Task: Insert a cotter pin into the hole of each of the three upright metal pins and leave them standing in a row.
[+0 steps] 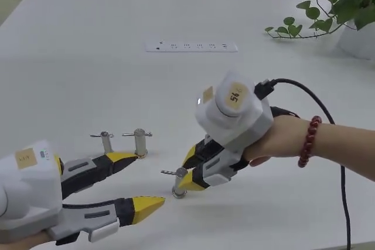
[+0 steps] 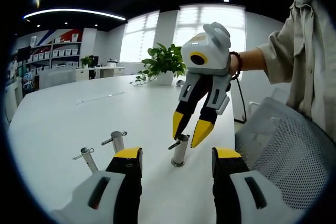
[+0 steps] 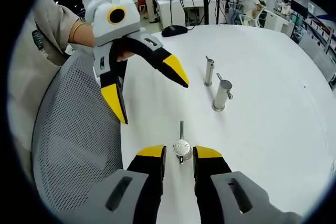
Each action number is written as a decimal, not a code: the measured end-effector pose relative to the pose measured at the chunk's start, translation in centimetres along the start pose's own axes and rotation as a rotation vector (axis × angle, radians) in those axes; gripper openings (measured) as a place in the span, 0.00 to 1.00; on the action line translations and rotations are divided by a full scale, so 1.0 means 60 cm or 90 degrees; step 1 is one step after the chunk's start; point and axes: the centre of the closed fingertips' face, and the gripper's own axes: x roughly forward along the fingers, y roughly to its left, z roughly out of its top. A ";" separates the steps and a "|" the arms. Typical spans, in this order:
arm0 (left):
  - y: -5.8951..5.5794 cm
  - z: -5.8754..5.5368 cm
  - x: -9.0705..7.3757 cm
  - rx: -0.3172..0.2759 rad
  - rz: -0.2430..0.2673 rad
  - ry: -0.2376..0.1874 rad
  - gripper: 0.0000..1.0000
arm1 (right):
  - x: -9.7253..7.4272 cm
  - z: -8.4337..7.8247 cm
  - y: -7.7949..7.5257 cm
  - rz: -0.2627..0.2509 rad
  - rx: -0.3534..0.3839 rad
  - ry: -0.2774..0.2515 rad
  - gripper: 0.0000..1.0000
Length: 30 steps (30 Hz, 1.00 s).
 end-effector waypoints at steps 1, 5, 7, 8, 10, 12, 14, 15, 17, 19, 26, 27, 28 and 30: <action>0.001 0.000 -0.001 0.000 0.002 -0.001 0.53 | 0.000 0.000 0.000 -0.001 0.001 -0.002 0.22; 0.004 0.002 -0.005 -0.004 0.011 -0.005 0.53 | 0.001 0.003 -0.001 -0.011 0.003 -0.014 0.22; 0.005 0.003 -0.006 -0.005 0.015 -0.007 0.52 | 0.002 0.003 -0.001 -0.015 0.005 -0.017 0.22; 0.006 0.004 -0.008 -0.005 0.017 -0.007 0.52 | 0.003 0.004 -0.002 -0.020 0.004 -0.020 0.22; 0.006 0.004 -0.009 -0.006 0.020 -0.007 0.52 | 0.005 0.005 -0.002 -0.023 0.012 -0.028 0.22; 0.006 0.004 -0.010 -0.007 0.021 -0.008 0.52 | 0.007 0.006 -0.001 -0.023 0.015 -0.030 0.22; 0.006 0.004 -0.011 -0.008 0.022 -0.007 0.52 | 0.009 0.005 -0.001 -0.026 0.012 -0.031 0.21; 0.005 0.003 -0.012 -0.008 0.022 -0.006 0.52 | 0.011 0.004 0.000 -0.027 0.013 -0.030 0.21; 0.005 0.003 -0.013 -0.008 0.023 -0.007 0.52 | 0.013 0.003 -0.001 -0.030 0.013 -0.030 0.21; 0.005 0.004 -0.013 -0.010 0.025 -0.007 0.51 | 0.014 0.004 -0.002 -0.033 0.012 -0.032 0.20; 0.010 0.005 -0.018 -0.014 0.031 -0.010 0.50 | 0.017 0.003 -0.006 -0.041 0.003 -0.031 0.16; 0.010 0.004 -0.018 -0.014 0.032 -0.010 0.50 | 0.017 0.003 -0.006 -0.040 0.002 -0.031 0.16; 0.010 0.004 -0.019 -0.014 0.032 -0.009 0.50 | 0.017 0.003 -0.006 -0.041 0.002 -0.031 0.16; 0.011 0.003 -0.020 -0.014 0.033 -0.007 0.49 | 0.017 0.004 -0.006 -0.041 -0.003 -0.030 0.15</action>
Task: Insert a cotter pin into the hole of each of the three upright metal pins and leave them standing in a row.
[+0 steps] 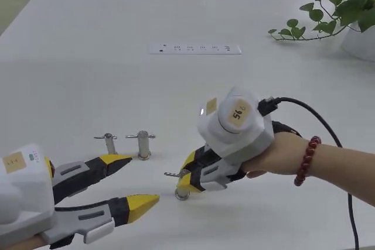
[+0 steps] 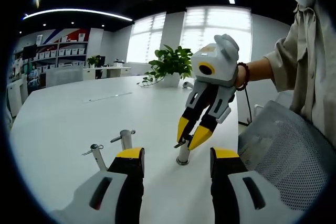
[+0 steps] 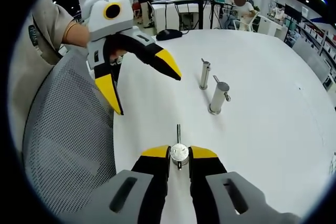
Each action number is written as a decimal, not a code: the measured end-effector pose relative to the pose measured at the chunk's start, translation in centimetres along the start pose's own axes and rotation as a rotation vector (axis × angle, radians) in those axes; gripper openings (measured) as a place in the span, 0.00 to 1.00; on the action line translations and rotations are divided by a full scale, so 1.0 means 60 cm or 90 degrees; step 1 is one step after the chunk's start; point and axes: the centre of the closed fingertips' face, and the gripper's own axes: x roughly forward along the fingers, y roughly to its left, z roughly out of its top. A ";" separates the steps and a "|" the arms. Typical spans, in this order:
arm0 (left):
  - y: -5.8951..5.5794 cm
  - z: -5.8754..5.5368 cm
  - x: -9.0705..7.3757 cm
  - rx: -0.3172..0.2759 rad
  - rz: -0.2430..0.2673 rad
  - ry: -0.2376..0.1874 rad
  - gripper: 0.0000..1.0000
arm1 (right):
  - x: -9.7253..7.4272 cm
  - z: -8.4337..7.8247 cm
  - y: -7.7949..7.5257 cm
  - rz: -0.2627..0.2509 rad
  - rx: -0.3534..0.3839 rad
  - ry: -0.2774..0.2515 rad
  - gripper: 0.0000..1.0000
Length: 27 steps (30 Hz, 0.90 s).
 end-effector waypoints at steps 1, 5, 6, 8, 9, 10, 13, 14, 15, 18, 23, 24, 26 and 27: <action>0.000 -0.001 0.000 0.001 0.001 0.001 0.49 | 0.000 0.000 0.000 0.000 0.000 0.000 0.15; 0.001 -0.001 -0.002 0.000 0.003 0.003 0.49 | 0.000 0.000 0.000 0.002 -0.012 0.005 0.14; 0.001 -0.001 -0.002 0.000 0.003 0.003 0.49 | 0.000 0.000 0.000 0.003 -0.014 0.006 0.14; 0.002 -0.002 -0.003 0.002 0.004 0.004 0.49 | 0.000 0.001 -0.001 0.005 -0.013 0.007 0.13; 0.003 -0.002 -0.003 0.003 0.004 0.005 0.49 | 0.000 0.001 -0.002 0.005 -0.013 0.008 0.13; 0.003 -0.002 -0.003 0.003 0.005 0.005 0.49 | -0.001 0.001 -0.002 0.006 -0.012 0.008 0.13; 0.004 -0.001 -0.003 0.004 0.005 0.005 0.48 | -0.001 0.001 -0.003 0.006 -0.016 0.008 0.12; 0.004 -0.001 -0.003 0.004 0.006 0.005 0.48 | -0.001 0.001 -0.003 0.006 -0.017 0.008 0.12; 0.004 -0.001 -0.003 0.004 0.006 0.004 0.48 | -0.001 0.001 -0.003 0.007 -0.020 0.008 0.12; 0.005 0.000 -0.003 0.005 0.006 0.003 0.48 | -0.002 0.001 -0.001 0.012 -0.027 0.009 0.12; 0.004 0.000 -0.004 0.007 0.007 0.000 0.48 | -0.003 -0.001 0.001 0.015 -0.042 0.015 0.12; 0.004 -0.001 -0.005 0.008 0.007 0.000 0.48 | -0.005 0.000 0.000 0.015 -0.045 0.015 0.12; 0.004 -0.001 -0.007 0.010 0.007 0.000 0.49 | -0.009 0.004 -0.004 0.013 -0.051 0.011 0.12; 0.004 -0.001 -0.008 0.009 0.007 0.000 0.49 | -0.011 0.005 -0.007 0.013 -0.054 0.010 0.12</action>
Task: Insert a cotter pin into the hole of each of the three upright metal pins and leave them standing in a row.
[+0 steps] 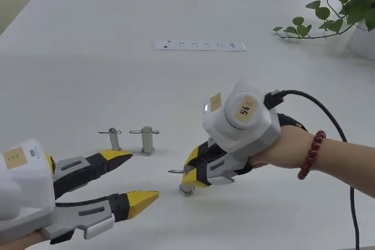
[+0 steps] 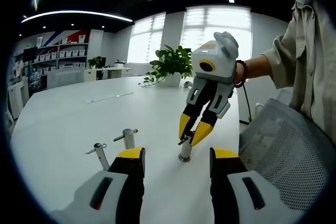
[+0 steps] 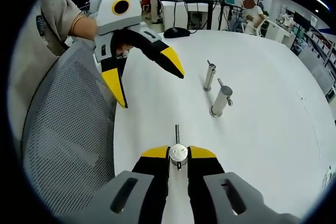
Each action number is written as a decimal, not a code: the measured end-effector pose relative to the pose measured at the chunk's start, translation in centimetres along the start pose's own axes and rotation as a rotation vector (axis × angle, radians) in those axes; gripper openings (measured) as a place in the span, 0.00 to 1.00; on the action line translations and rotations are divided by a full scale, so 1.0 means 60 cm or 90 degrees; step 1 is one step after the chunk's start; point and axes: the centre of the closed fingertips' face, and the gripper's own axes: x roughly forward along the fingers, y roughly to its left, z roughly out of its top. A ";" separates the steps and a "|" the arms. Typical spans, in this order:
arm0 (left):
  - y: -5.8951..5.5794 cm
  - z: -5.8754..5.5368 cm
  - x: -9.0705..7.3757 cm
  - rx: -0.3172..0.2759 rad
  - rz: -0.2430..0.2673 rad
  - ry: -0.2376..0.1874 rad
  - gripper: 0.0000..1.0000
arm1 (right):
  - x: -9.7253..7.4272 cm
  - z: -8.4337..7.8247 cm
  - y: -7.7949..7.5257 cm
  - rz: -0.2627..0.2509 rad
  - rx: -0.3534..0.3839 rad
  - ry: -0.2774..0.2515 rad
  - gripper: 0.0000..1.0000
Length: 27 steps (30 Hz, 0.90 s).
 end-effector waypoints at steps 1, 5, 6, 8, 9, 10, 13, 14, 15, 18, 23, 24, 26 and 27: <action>0.000 -0.001 -0.001 0.000 0.000 0.000 0.49 | -0.003 0.002 -0.004 -0.001 0.001 -0.001 0.12; 0.000 -0.003 -0.003 0.001 -0.001 0.001 0.49 | -0.009 0.009 -0.016 -0.002 -0.010 -0.001 0.12; -0.001 -0.003 -0.004 0.001 -0.003 0.001 0.50 | -0.010 0.010 -0.018 0.000 -0.017 0.000 0.12; -0.002 -0.003 -0.004 0.001 -0.005 0.000 0.51 | -0.011 0.012 -0.022 0.002 -0.020 0.002 0.12; -0.002 -0.003 -0.004 0.001 -0.005 0.000 0.51 | -0.011 0.012 -0.023 0.004 -0.028 0.004 0.12; -0.002 -0.003 -0.004 0.002 -0.005 0.000 0.51 | -0.011 0.012 -0.025 0.005 -0.030 0.005 0.12; -0.003 -0.001 -0.005 0.002 -0.008 -0.005 0.53 | -0.011 0.013 -0.029 0.010 -0.044 0.007 0.12; -0.003 -0.001 -0.005 0.002 -0.008 -0.005 0.54 | -0.011 0.014 -0.032 0.011 -0.044 0.007 0.12; -0.002 -0.002 -0.005 0.004 -0.008 -0.004 0.54 | -0.011 0.014 -0.034 0.011 -0.045 0.008 0.12; -0.003 -0.003 -0.006 0.004 -0.009 -0.002 0.55 | -0.012 0.015 -0.044 0.012 -0.055 0.011 0.12; -0.002 -0.005 -0.007 0.004 -0.009 -0.002 0.56 | -0.013 0.017 -0.062 0.011 -0.055 0.013 0.12; -0.002 -0.006 -0.007 0.004 -0.009 -0.002 0.56 | -0.013 0.016 -0.064 0.012 -0.057 0.014 0.12; -0.002 -0.007 -0.007 0.005 -0.009 -0.001 0.57 | -0.011 0.015 -0.069 0.014 -0.057 0.016 0.12; -0.002 -0.007 -0.007 0.005 -0.009 0.000 0.57 | -0.011 0.014 -0.071 0.017 -0.061 0.016 0.12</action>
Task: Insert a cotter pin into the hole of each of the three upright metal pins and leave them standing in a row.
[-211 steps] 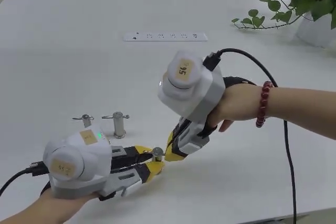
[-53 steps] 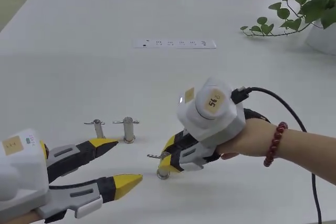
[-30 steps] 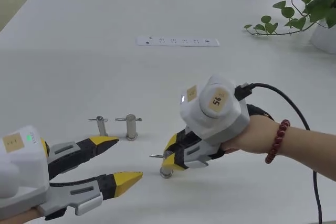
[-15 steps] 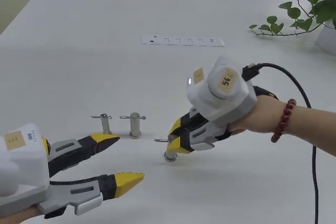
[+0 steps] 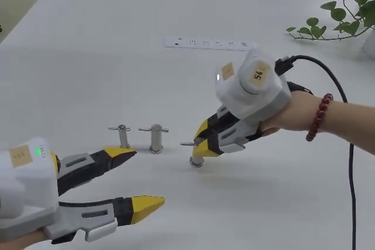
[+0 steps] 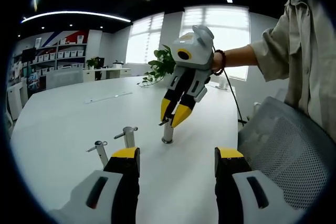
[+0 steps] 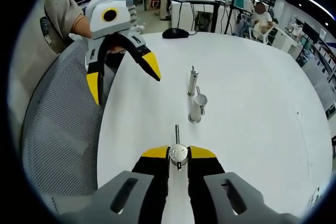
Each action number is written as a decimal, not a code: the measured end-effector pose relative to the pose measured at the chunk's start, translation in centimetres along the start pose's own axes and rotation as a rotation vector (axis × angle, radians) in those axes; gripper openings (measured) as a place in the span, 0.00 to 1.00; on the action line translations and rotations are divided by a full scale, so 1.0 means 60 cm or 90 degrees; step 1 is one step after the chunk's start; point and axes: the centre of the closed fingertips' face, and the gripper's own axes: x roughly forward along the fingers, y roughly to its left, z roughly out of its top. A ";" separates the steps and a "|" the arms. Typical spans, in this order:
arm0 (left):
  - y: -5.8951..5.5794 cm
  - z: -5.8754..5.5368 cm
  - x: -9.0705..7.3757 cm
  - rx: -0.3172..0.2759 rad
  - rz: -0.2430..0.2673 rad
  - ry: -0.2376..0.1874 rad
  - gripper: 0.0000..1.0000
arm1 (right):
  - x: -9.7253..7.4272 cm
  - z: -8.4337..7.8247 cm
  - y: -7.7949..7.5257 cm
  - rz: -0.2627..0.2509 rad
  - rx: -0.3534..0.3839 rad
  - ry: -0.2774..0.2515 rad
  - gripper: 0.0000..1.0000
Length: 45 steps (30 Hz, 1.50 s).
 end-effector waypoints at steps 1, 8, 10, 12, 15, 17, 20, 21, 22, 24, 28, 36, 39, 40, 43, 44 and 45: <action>0.000 -0.001 0.000 0.000 0.000 0.001 0.57 | 0.001 -0.001 -0.003 0.003 0.000 0.001 0.12; 0.001 -0.006 -0.001 0.004 -0.004 0.007 0.57 | 0.008 -0.007 -0.021 0.004 -0.005 0.009 0.12; 0.002 -0.007 -0.002 0.004 -0.003 0.007 0.57 | 0.009 -0.008 -0.029 0.002 -0.002 0.011 0.12; 0.003 -0.009 -0.002 0.003 -0.002 0.008 0.57 | 0.011 -0.009 -0.036 -0.001 0.000 0.010 0.12; 0.004 -0.011 -0.002 0.003 -0.004 0.010 0.58 | 0.011 -0.007 -0.040 -0.001 -0.004 0.009 0.12; 0.004 -0.012 -0.002 0.004 -0.006 0.012 0.58 | 0.011 -0.004 -0.043 -0.002 -0.001 0.005 0.12; 0.006 -0.014 -0.002 0.004 -0.005 0.014 0.58 | 0.016 -0.002 -0.044 0.003 -0.007 0.004 0.12; 0.007 -0.014 -0.003 0.005 -0.004 0.013 0.58 | 0.017 -0.001 -0.044 0.004 -0.010 0.004 0.12; 0.007 -0.014 -0.003 0.005 -0.005 0.014 0.58 | 0.018 -0.001 -0.044 0.004 -0.014 0.005 0.12; 0.008 -0.014 -0.003 0.005 -0.005 0.014 0.58 | 0.019 0.000 -0.045 0.005 -0.016 0.006 0.12; 0.009 -0.016 -0.005 0.007 -0.003 0.017 0.58 | 0.020 0.004 -0.046 0.010 -0.019 0.003 0.12; 0.013 -0.017 -0.008 0.008 0.001 0.019 0.57 | 0.025 0.005 -0.051 0.018 -0.022 0.003 0.12; 0.014 -0.017 -0.008 0.008 0.002 0.018 0.57 | 0.027 0.003 -0.053 0.020 -0.023 0.004 0.12; 0.014 -0.017 -0.009 0.007 0.003 0.018 0.57 | 0.027 0.002 -0.053 0.020 -0.021 0.004 0.12; 0.016 -0.017 -0.010 0.007 0.004 0.019 0.57 | 0.028 -0.002 -0.057 0.022 -0.023 0.005 0.12; 0.016 -0.017 -0.010 0.007 0.005 0.018 0.57 | 0.029 -0.002 -0.059 0.022 -0.020 0.003 0.12; 0.016 -0.017 -0.011 0.006 0.005 0.018 0.57 | 0.029 -0.002 -0.059 0.023 -0.018 0.001 0.12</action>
